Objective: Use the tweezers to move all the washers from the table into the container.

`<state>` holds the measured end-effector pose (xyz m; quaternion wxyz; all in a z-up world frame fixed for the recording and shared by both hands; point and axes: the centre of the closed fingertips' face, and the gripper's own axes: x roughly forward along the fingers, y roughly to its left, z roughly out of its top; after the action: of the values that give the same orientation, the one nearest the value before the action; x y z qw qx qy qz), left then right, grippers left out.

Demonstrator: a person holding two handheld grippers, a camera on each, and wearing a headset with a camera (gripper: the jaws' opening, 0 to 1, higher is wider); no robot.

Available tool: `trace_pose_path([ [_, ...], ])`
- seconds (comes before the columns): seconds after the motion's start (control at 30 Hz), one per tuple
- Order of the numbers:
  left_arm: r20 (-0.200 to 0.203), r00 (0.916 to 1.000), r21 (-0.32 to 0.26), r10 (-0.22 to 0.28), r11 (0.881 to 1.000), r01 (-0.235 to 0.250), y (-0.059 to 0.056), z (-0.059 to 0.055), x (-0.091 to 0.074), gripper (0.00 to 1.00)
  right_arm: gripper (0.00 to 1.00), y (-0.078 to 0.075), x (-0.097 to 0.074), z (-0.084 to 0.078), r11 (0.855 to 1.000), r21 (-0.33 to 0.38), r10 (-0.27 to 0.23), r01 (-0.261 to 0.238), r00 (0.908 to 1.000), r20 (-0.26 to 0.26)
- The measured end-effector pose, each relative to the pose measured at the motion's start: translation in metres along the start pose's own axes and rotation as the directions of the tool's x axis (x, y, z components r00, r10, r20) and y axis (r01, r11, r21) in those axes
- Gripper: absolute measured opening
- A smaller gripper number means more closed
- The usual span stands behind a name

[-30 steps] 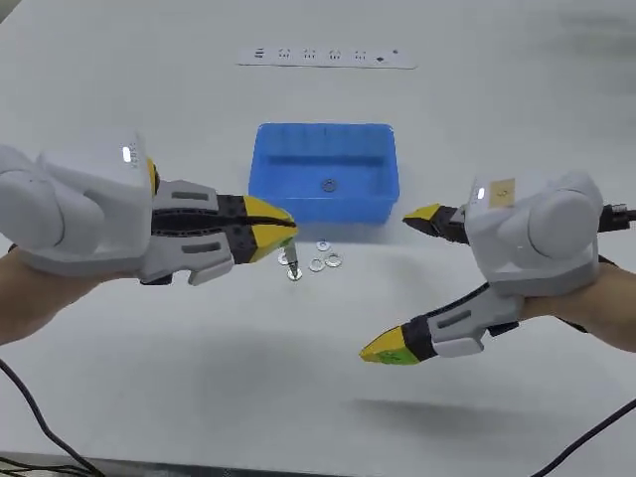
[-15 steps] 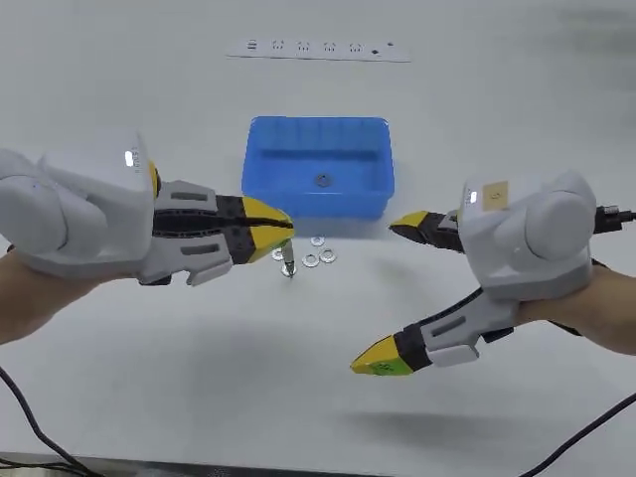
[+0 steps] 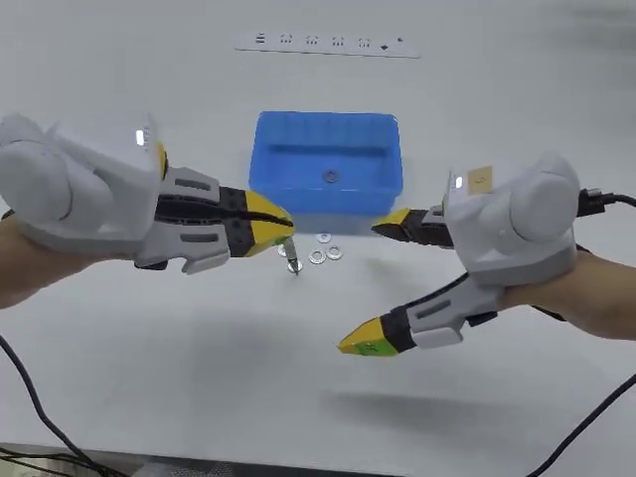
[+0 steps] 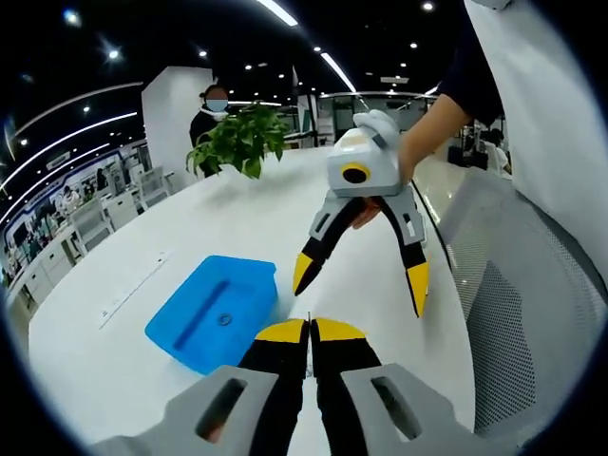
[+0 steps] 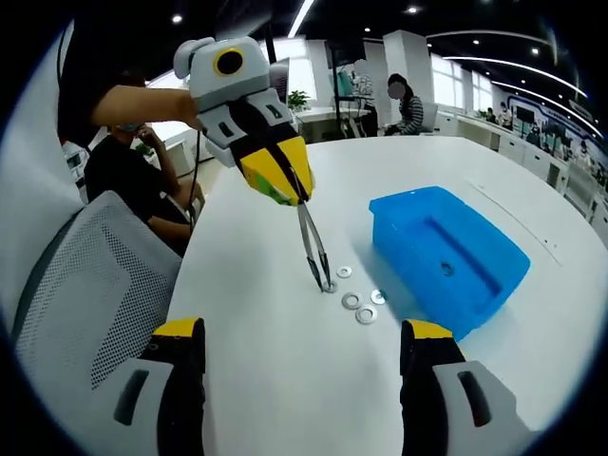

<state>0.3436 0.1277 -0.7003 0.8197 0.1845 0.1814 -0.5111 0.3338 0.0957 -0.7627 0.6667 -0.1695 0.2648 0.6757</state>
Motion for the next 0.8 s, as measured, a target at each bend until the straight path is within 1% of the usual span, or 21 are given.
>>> trace_pose_path([
  [0.07,-0.011,0.9999,0.006,-0.005,1.0,0.005,-0.001,-0.002,-0.001,0.05,0.8,0.001,0.008,0.007,1.0,-0.005,0.016,-0.016,0.9999,0.006],
  [0.13,-0.015,0.9999,0.005,-0.009,1.0,0.009,-0.002,-0.002,-0.001,0.05,0.69,0.0,0.016,0.013,0.999,-0.032,0.021,-0.021,0.9997,0.013],
  [0.17,-0.016,0.9999,0.004,-0.007,1.0,0.007,-0.001,-0.003,-0.001,0.05,0.66,-0.001,0.018,0.016,0.999,-0.046,0.02,-0.019,0.9996,0.018],
  [0.2,-0.017,0.9998,0.002,-0.003,1.0,0.003,-0.001,-0.003,-0.001,0.05,0.64,-0.001,0.021,0.018,0.998,-0.052,0.022,-0.021,0.9996,0.019],
  [0.27,-0.019,0.9998,0.0,-0.002,1.0,0.002,-0.001,-0.004,-0.001,0.05,0.61,0.0,0.027,0.023,0.997,-0.062,0.041,-0.04,0.999,0.018],
  [0.3,-0.02,0.9998,-0.001,-0.001,1.0,0.001,-0.001,-0.004,-0.001,0.05,0.6,0.0,0.03,0.025,0.996,-0.079,0.047,-0.046,0.9988,0.015],
  [0.43,-0.023,0.9997,-0.004,-0.001,1.0,0.001,-0.001,-0.004,0.001,0.05,0.53,0.0,0.039,0.026,0.992,-0.106,0.061,-0.061,0.9981,-0.001],
  [0.53,-0.025,0.9997,-0.001,-0.006,1.0,0.006,-0.001,-0.004,0.003,0.05,0.45,0.0,0.043,0.026,0.991,-0.116,0.074,-0.074,0.9973,-0.008],
  [0.57,-0.027,0.9996,0.001,-0.012,1.0,0.012,-0.002,-0.004,0.004,0.05,0.41,0.0,0.044,0.026,0.99,-0.113,0.079,-0.08,0.9968,-0.014],
  [0.67,-0.032,0.9993,0.006,-0.02,1.0,0.02,-0.003,-0.004,0.005,0.05,0.31,0.0,0.046,0.029,0.989,-0.116,0.088,-0.088,0.9961,-0.007],
  [0.8,-0.04,0.9989,0.013,-0.024,1.0,0.025,-0.003,-0.005,0.005,0.06,0.27,-0.002,0.049,0.029,0.987,-0.132,0.093,-0.094,0.9956,-0.014],
])
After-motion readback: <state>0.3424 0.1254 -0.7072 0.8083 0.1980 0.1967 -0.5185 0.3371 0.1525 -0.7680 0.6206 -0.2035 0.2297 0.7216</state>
